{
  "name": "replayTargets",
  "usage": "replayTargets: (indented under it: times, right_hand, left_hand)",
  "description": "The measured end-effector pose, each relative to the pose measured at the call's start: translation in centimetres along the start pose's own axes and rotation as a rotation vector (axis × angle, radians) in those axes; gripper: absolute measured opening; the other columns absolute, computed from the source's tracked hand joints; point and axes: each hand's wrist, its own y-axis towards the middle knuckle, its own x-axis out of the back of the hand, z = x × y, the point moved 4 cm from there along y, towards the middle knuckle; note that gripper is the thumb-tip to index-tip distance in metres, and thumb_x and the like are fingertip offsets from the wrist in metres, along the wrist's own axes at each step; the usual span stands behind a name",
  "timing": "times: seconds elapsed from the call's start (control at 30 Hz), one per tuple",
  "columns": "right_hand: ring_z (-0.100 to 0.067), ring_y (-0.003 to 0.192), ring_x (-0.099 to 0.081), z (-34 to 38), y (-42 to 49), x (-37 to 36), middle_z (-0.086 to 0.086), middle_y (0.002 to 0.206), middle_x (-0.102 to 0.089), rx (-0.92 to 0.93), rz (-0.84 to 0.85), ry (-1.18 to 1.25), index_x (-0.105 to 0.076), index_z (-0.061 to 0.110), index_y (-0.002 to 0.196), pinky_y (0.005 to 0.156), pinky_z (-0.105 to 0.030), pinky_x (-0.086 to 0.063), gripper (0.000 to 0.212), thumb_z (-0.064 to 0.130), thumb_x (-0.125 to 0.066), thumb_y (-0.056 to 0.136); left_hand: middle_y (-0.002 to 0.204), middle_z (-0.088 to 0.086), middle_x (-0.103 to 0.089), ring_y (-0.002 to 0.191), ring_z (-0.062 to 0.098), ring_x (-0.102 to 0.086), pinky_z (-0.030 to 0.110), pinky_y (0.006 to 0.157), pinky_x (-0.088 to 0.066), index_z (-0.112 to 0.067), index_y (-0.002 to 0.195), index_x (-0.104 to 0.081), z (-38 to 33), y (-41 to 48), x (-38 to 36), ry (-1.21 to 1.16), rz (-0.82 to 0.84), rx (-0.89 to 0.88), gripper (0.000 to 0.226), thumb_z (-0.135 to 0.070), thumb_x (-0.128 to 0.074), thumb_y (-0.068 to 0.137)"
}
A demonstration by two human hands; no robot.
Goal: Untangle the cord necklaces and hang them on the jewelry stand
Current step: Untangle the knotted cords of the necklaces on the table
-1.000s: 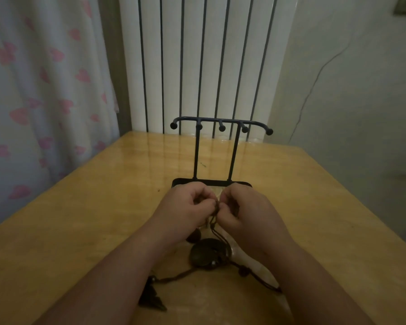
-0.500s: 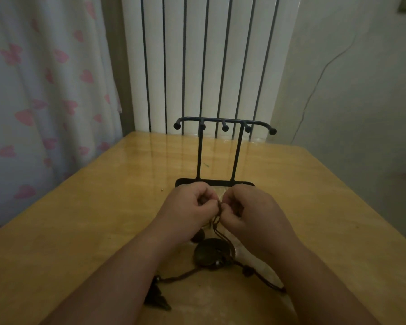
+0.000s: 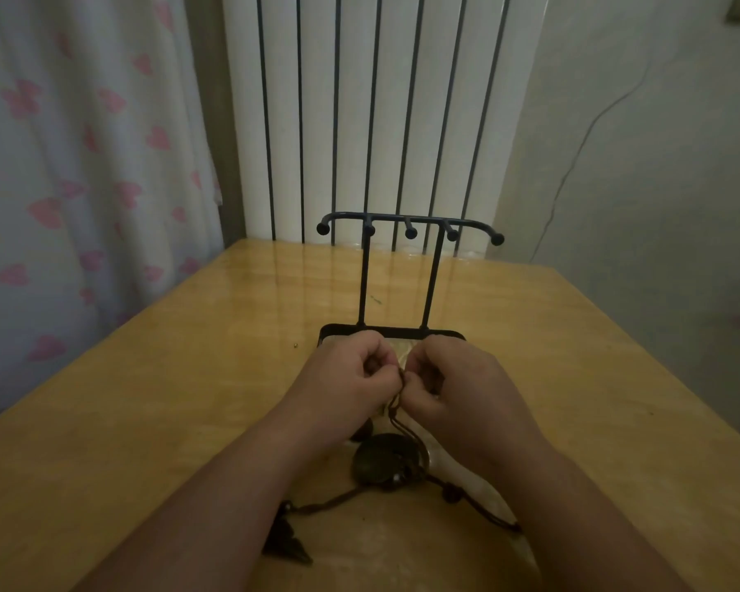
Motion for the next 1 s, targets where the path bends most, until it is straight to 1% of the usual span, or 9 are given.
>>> replayTargets:
  times: [0.1, 0.27, 0.43, 0.57, 0.7, 0.73, 0.87, 0.93, 1.0]
  right_hand:
    - [-0.006, 0.067, -0.046, -0.01, -0.02, 0.03, 0.012, 0.074, -0.05, -0.011, 0.0, 0.021, -0.055, 0.028, 0.081, 0.058, -0.017, -0.038, 0.004, 0.031, -0.057, 0.084]
    - [-0.005, 0.068, -0.047, -0.03, 0.02, 0.03, 0.013, 0.074, -0.051, -0.024, -0.013, 0.02, -0.054, 0.03, 0.081, 0.06, -0.022, -0.044, 0.004, 0.034, -0.055, 0.082]
    - [-0.006, 0.065, -0.046, 0.17, 0.02, -0.04, 0.01, 0.073, -0.05, -0.032, 0.042, 0.029, -0.048, 0.033, 0.075, 0.056, -0.018, -0.039, 0.013, 0.03, -0.057, 0.084]
    - [-0.007, 0.065, -0.045, 0.23, -0.03, -0.25, 0.01, 0.074, -0.05, -0.033, 0.023, 0.079, -0.048, 0.03, 0.076, 0.056, -0.02, -0.039, 0.01, 0.029, -0.054, 0.084]
    - [-0.011, 0.063, -0.047, -0.16, -0.05, -0.45, 0.008, 0.071, -0.053, -0.069, -0.05, 0.23, -0.052, 0.03, 0.077, 0.055, -0.028, -0.042, 0.006, 0.029, -0.052, 0.083]
    - [-0.011, 0.065, -0.049, -0.28, -0.06, -0.43, 0.007, 0.07, -0.054, -0.075, -0.06, 0.252, -0.053, 0.031, 0.078, 0.055, -0.027, -0.042, 0.005, 0.03, -0.051, 0.083]
    - [-0.002, 0.069, -0.051, -0.52, -0.14, 0.03, 0.013, 0.073, -0.056, -0.054, -0.114, 0.268, -0.056, 0.035, 0.084, 0.055, -0.015, -0.041, 0.003, 0.035, -0.053, 0.082]
    - [0.003, 0.071, -0.052, -0.41, -0.17, 0.16, 0.017, 0.075, -0.056, -0.045, -0.11, 0.235, -0.058, 0.037, 0.089, 0.057, -0.011, -0.041, 0.007, 0.031, -0.058, 0.086]
    - [0.003, 0.071, -0.052, -0.32, -0.15, 0.08, 0.018, 0.075, -0.055, -0.055, -0.085, 0.183, -0.06, 0.035, 0.089, 0.056, -0.012, -0.039, 0.01, 0.025, -0.06, 0.088]
  left_hand:
    - [0.066, -0.006, -0.059, 0.057, -0.001, -0.05, 0.012, 0.051, -0.042, -0.029, 0.074, -0.06, 0.0, -0.01, 0.07, -0.005, -0.02, 0.001, 0.02, -0.017, -0.061, 0.089]
    - [0.066, -0.007, -0.059, 0.058, -0.001, -0.052, 0.011, 0.053, -0.043, -0.03, 0.074, -0.062, -0.03, -0.05, 0.07, 0.009, -0.027, -0.006, 0.019, -0.017, -0.062, 0.088]
    - [0.068, -0.007, -0.06, 0.061, 0.002, -0.054, 0.013, 0.054, -0.043, -0.03, 0.074, -0.062, -0.1, -0.14, 0.09, 0.035, -0.019, -0.021, 0.016, -0.018, -0.064, 0.086]
    - [0.068, -0.007, -0.059, 0.06, 0.003, -0.052, 0.019, 0.055, -0.043, -0.027, 0.073, -0.062, 0.06, 0.02, 0.07, -0.052, 0.006, 0.049, 0.017, -0.016, -0.061, 0.087]
    - [0.058, -0.012, -0.054, 0.054, 0.003, -0.047, 0.02, 0.053, -0.037, -0.024, 0.071, -0.062, 0.29, 0.05, 0.07, -0.248, 0.025, 0.142, 0.021, -0.016, -0.056, 0.089]
    - [0.056, -0.014, -0.053, 0.053, 0.002, -0.047, 0.02, 0.053, -0.037, -0.023, 0.072, -0.062, 0.35, 0.07, 0.12, -0.271, 0.022, 0.15, 0.021, -0.015, -0.055, 0.09]
    - [0.054, -0.015, -0.054, 0.054, 0.002, -0.048, 0.02, 0.053, -0.038, -0.024, 0.072, -0.062, 0.58, 0.2, 0.32, -0.248, -0.015, 0.139, 0.021, -0.014, -0.057, 0.089]
    - [0.053, -0.017, -0.054, 0.052, -0.002, -0.048, 0.017, 0.052, -0.038, -0.025, 0.072, -0.062, 0.6, 0.19, 0.32, -0.228, -0.012, 0.129, 0.021, -0.015, -0.057, 0.09]
    - [0.053, -0.018, -0.054, 0.05, -0.004, -0.048, 0.014, 0.05, -0.037, -0.026, 0.072, -0.061, 0.54, 0.14, 0.26, -0.198, -0.001, 0.116, 0.021, -0.017, -0.057, 0.09]
